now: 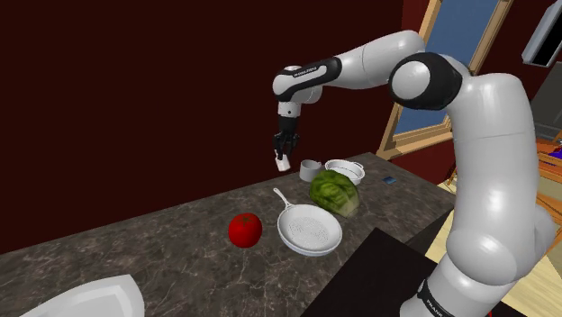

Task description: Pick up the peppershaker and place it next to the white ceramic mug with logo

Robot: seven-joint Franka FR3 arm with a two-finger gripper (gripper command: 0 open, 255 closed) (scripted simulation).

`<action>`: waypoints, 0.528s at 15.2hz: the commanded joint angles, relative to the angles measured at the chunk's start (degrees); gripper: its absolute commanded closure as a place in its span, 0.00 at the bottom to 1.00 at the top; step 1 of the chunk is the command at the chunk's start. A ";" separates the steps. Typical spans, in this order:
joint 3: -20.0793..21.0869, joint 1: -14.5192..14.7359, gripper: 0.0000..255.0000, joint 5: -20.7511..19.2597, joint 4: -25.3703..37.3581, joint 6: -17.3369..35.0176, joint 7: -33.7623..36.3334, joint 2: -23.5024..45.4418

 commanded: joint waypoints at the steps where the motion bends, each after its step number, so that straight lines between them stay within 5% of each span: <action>1: -0.73 -1.48 1.00 -0.28 3.53 -1.74 -2.06 2.07; 6: -2.30 -4.94 1.00 -1.03 17.51 -7.89 -6.58 10.42; 8: -2.30 -4.95 1.00 -1.04 16.55 -6.59 -6.68 10.78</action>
